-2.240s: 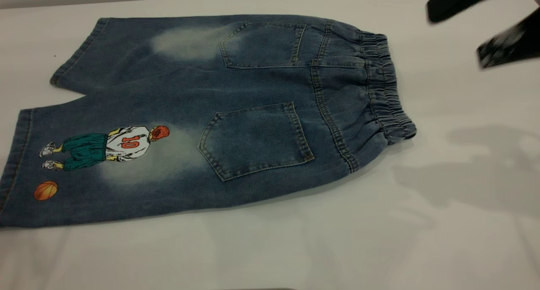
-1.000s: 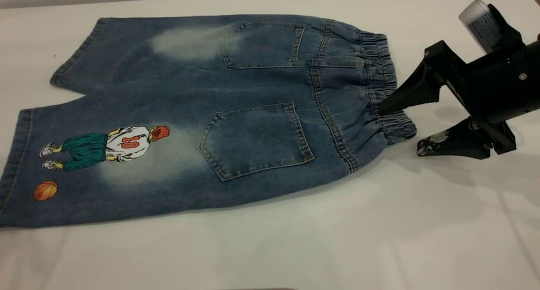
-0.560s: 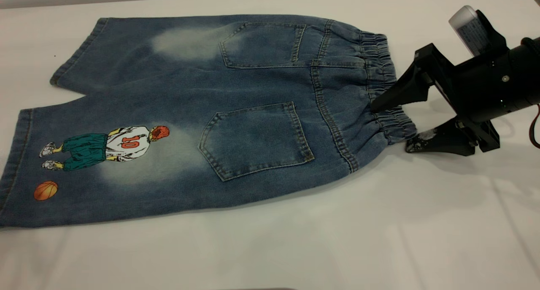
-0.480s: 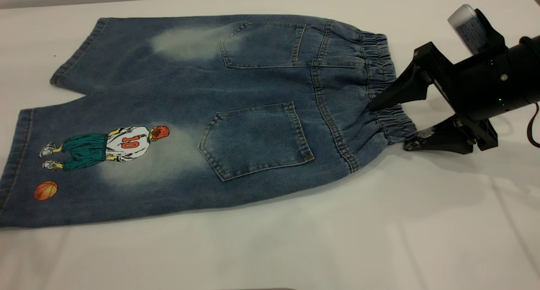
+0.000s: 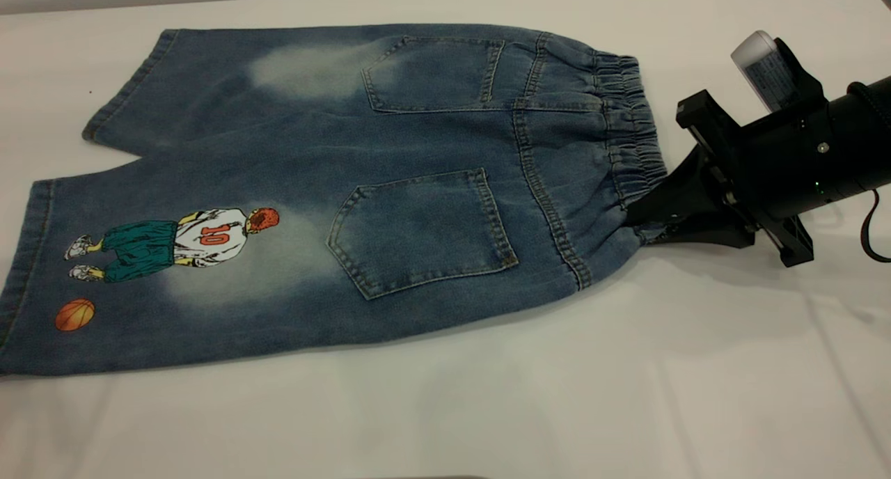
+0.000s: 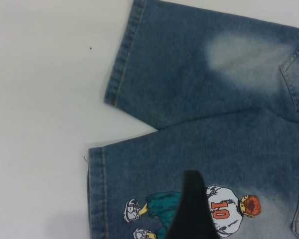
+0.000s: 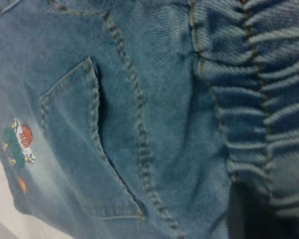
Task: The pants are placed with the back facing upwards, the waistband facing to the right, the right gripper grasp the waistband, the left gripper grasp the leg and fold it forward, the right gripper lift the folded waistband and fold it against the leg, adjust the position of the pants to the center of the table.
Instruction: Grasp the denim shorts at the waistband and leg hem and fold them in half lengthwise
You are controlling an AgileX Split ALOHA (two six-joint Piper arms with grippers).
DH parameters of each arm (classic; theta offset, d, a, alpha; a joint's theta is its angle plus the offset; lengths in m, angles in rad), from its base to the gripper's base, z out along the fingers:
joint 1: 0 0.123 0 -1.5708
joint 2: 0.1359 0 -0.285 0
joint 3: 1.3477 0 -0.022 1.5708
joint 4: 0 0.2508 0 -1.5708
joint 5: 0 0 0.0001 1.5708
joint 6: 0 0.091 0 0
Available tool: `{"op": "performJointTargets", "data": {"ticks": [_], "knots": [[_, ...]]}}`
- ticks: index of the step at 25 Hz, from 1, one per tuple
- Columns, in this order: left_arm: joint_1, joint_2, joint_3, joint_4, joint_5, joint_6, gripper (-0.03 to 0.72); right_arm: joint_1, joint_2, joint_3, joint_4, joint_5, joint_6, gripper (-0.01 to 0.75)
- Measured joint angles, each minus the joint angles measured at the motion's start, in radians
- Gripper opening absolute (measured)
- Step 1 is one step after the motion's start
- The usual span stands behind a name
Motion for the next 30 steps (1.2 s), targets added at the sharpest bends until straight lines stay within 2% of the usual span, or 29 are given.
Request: {"op": "performJointTargets", "data": {"ticks": [2,5,11,13,17,23,30], "knots": [[0.0,0.0,0.0,0.0,0.006,0.0,0.511,0.0,0.0,0.0,-0.008,0.007,-0.005,0.046],[0.0,0.011,0.0,0.002,0.044,0.0,0.511,0.0,0.0,0.0,-0.033,0.011,-0.006,0.045],[0.0,0.127,-0.001,0.021,0.232,-0.003,0.511,0.0,0.0,0.0,-0.049,0.027,-0.006,0.045],[0.0,0.186,-0.001,0.022,0.259,-0.003,0.511,0.0,0.0,0.0,-0.051,0.029,-0.011,0.045],[0.0,0.303,0.023,0.032,0.234,-0.013,0.511,0.0,0.0,0.0,-0.053,0.033,-0.015,0.045],[0.0,0.401,0.094,0.119,0.193,-0.126,0.511,0.0,0.0,0.0,-0.053,0.033,-0.016,0.045],[0.026,0.45,0.196,0.279,0.063,-0.321,0.511,0.0,0.0,0.0,-0.053,0.041,-0.016,0.045]]}}
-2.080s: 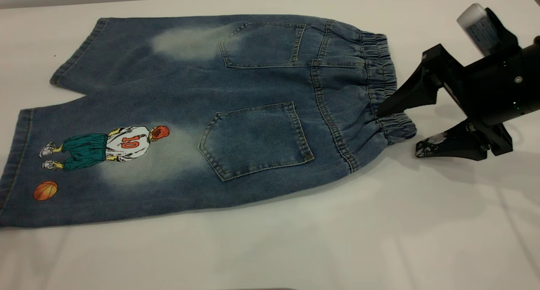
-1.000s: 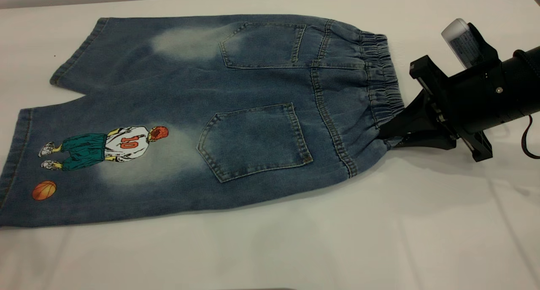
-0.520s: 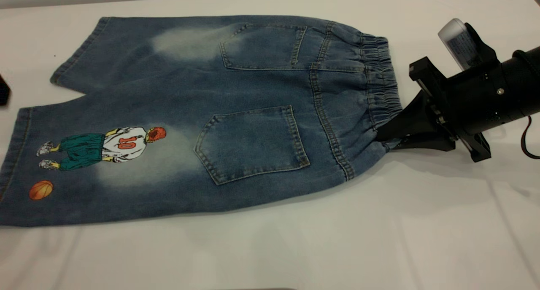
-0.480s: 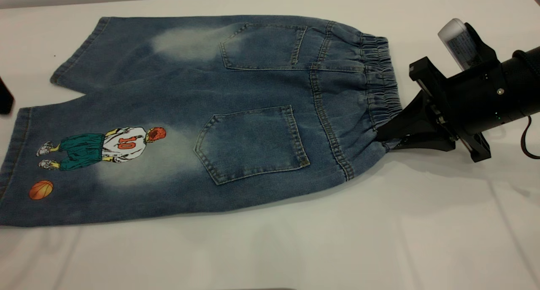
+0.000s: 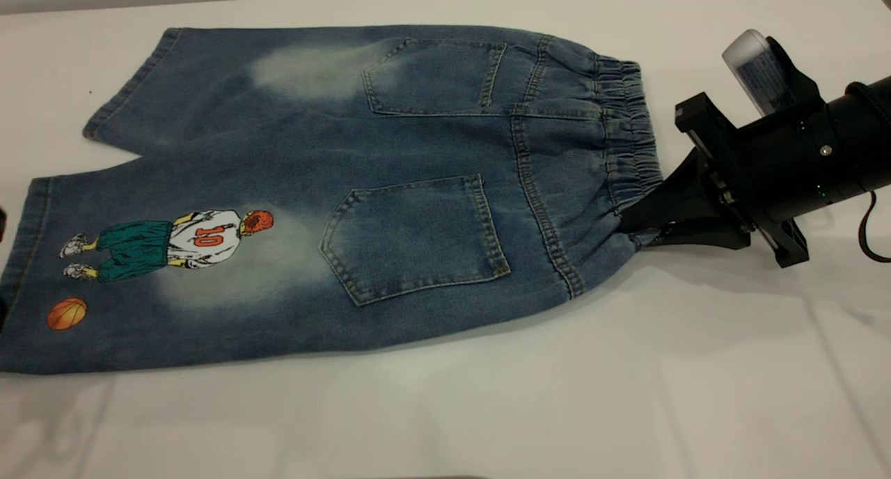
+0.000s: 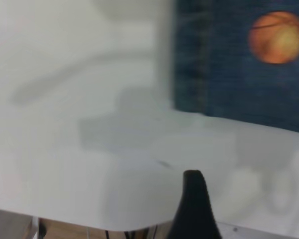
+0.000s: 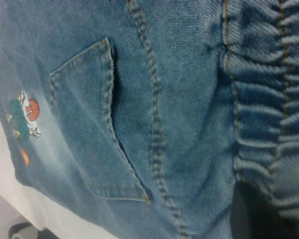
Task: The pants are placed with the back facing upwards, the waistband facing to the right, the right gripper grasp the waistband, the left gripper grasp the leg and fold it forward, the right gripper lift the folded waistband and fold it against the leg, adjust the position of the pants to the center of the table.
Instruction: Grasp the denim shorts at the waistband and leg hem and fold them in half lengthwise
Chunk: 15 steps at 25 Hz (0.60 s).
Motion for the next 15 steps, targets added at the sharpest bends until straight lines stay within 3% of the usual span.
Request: {"op": "performJointTargets", "data": {"ticks": [6,15], "knots": [[0.066,0.094,0.003,0.093,-0.091,-0.074,0.511,0.0,0.0,0.0,-0.002,0.003,0.0,0.045],[0.067,0.25,0.003,0.096,-0.242,-0.073,0.511,0.0,0.0,0.0,-0.002,0.019,0.0,0.045]]}}
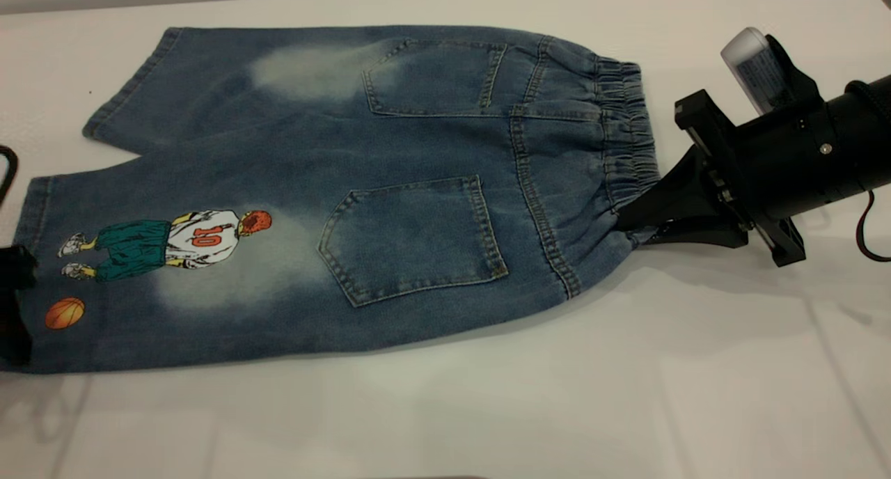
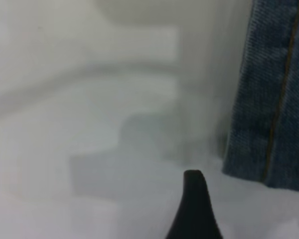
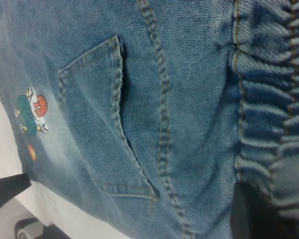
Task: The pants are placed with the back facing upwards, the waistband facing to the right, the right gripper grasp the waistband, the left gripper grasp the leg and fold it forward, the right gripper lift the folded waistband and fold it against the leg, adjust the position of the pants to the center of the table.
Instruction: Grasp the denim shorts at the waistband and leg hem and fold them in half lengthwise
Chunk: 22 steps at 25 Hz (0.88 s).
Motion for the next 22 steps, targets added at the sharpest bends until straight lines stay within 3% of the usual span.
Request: {"op": "performJointTargets", "data": {"ticks": [5,8,11,17,22], "knots": [[0.0,0.044,0.0,0.001,-0.043,0.001,0.506,0.0,0.0,0.0,0.0,0.001,0.0,0.045],[0.0,0.055,0.0,0.002,-0.062,0.011,0.462,0.0,0.0,0.0,0.0,0.003,0.0,0.045],[0.0,0.06,0.0,0.002,-0.076,0.023,0.363,0.0,0.0,0.0,0.0,0.003,0.0,0.045],[0.0,0.062,0.0,0.002,-0.111,0.026,0.064,0.0,-0.001,0.0,-0.001,0.014,-0.022,0.045],[-0.003,0.057,0.0,0.002,-0.104,0.026,0.027,0.0,-0.039,0.0,-0.007,0.018,-0.033,0.045]]}}
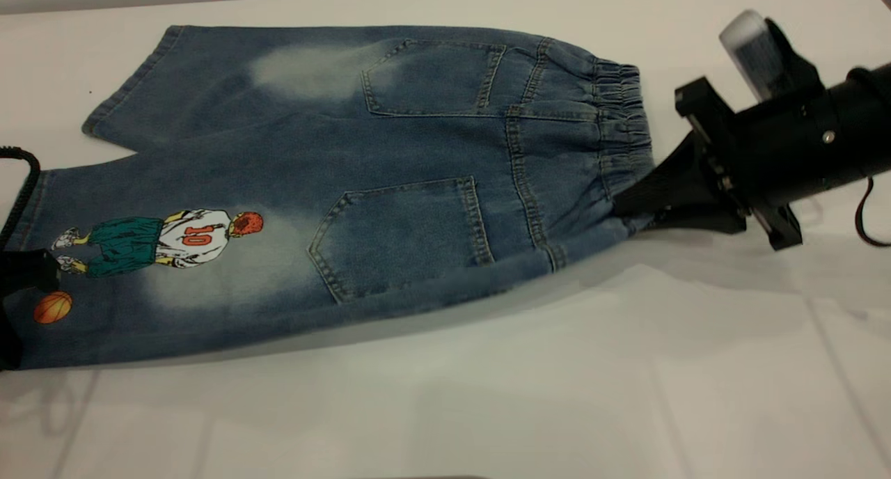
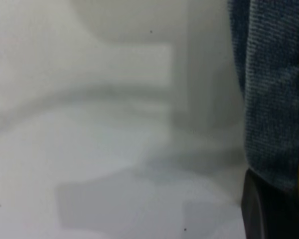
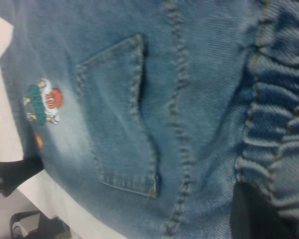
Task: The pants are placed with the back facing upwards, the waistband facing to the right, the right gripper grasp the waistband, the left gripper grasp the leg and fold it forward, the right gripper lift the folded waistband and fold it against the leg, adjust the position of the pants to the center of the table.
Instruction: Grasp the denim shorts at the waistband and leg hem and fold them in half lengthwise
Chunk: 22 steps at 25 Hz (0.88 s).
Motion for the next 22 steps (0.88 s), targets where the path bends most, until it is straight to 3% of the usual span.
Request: {"op": "performJointTargets", "data": {"ticks": [6,13,16,22], "knots": [[-0.077,-0.13,0.0,-0.001,0.109,0.0,0.027,-0.03,-0.065,0.037,-0.015,0.002,-0.005,0.045],[-0.171,-0.391,0.0,-0.034,0.287,0.0,0.027,-0.176,-0.182,0.2,-0.032,0.024,-0.076,0.045],[-0.183,-0.517,-0.001,-0.045,0.338,0.0,0.027,-0.216,-0.248,0.242,-0.052,0.042,-0.093,0.045],[-0.188,-0.597,-0.094,-0.031,0.382,0.006,0.027,-0.225,-0.289,0.228,-0.061,0.073,-0.094,0.045]]}}
